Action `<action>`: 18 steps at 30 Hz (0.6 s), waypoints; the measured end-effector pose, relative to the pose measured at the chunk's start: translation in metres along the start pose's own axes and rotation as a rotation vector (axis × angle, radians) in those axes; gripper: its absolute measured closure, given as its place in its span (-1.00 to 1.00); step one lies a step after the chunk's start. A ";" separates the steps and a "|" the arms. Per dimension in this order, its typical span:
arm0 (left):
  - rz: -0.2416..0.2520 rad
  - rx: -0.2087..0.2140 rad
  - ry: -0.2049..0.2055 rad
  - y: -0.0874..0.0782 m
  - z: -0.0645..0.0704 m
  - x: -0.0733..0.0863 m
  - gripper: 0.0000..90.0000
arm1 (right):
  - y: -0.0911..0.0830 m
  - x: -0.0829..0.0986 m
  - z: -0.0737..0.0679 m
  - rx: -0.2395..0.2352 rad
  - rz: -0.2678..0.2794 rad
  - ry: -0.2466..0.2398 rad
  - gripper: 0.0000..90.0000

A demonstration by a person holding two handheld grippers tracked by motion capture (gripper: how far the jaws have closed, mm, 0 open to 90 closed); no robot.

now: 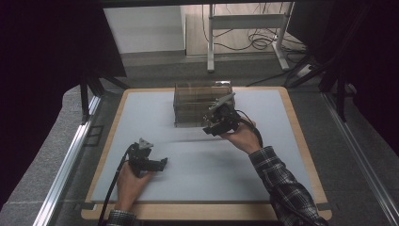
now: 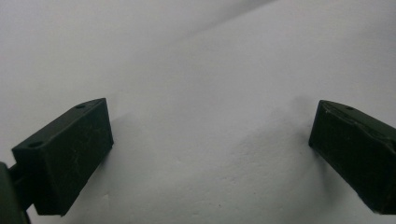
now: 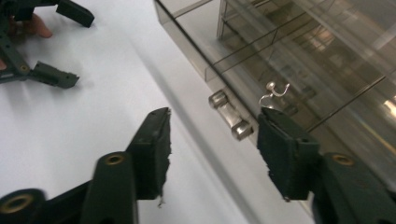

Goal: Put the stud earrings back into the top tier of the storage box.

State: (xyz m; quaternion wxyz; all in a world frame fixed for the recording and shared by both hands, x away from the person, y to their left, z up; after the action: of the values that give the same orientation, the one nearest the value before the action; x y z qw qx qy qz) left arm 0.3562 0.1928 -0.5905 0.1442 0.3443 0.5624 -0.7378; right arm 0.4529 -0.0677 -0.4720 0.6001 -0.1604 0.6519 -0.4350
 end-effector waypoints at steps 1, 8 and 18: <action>0.003 0.000 -0.004 0.000 0.000 0.000 -1.00 | 0.000 0.002 -0.001 -0.004 -0.004 0.003 -0.15; 0.000 0.000 0.000 0.000 0.000 0.000 -1.00 | -0.005 0.014 -0.008 -0.004 -0.015 -0.001 -0.41; 0.004 0.000 -0.004 0.000 0.000 0.000 -1.00 | -0.014 0.027 -0.018 0.016 -0.016 -0.022 -0.64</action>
State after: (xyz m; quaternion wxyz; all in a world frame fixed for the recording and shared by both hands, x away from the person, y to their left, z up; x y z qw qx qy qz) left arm 0.3563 0.1924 -0.5905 0.1467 0.3440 0.5614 -0.7382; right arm 0.4259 -0.0884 -0.4806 0.6049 -0.1654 0.6406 -0.4431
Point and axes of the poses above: each handheld gripper's, and its own axes: y roughly forward along the jaws, x roughly out of its underside, z roughly to its right, the point moved 5 cm from there along y, roughly forward along the jaws, and after that the axes turned 7 degrees about -y, right-handed, at the moved point
